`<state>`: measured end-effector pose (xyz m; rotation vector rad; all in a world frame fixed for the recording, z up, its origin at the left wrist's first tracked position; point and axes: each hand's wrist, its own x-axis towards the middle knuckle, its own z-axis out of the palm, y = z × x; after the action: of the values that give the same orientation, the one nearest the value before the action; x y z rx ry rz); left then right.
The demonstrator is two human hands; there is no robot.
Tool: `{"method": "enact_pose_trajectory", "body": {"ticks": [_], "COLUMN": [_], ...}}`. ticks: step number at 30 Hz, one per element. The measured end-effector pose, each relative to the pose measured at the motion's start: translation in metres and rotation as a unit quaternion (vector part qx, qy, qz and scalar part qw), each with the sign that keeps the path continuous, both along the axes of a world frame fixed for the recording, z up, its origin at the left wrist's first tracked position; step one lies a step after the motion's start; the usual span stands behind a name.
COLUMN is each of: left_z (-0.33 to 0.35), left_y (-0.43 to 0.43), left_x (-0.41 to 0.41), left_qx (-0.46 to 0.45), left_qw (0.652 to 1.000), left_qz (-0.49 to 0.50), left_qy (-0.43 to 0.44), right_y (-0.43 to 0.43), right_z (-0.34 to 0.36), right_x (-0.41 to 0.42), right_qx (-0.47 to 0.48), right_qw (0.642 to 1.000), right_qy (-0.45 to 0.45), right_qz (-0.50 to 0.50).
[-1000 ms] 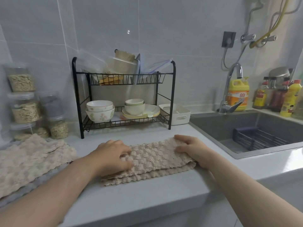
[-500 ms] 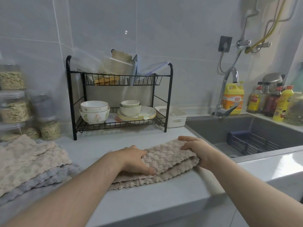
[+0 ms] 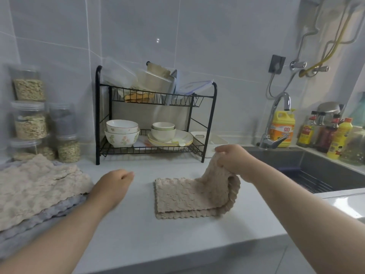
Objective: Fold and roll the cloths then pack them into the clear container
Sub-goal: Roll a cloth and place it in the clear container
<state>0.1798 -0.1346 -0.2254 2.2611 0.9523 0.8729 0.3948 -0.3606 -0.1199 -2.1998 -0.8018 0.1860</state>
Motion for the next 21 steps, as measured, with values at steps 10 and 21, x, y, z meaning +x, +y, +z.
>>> {"method": "enact_pose_trajectory", "body": {"ticks": [10, 21], "left_z": [0.0, 0.0], "left_y": [0.006, 0.008], "left_x": [0.0, 0.001], "left_qx": [-0.061, -0.066], "left_qw": [0.995, 0.995], "left_qz": [0.065, 0.054], "left_qy": [-0.047, -0.055], "right_y": [0.098, 0.114], "right_z": [-0.038, -0.066], "right_x": [-0.093, -0.137], "right_qx": [-0.225, -0.32], "right_qw": [0.957, 0.913], "right_qy": [-0.153, -0.224], "right_qz": [0.105, 0.115]}}
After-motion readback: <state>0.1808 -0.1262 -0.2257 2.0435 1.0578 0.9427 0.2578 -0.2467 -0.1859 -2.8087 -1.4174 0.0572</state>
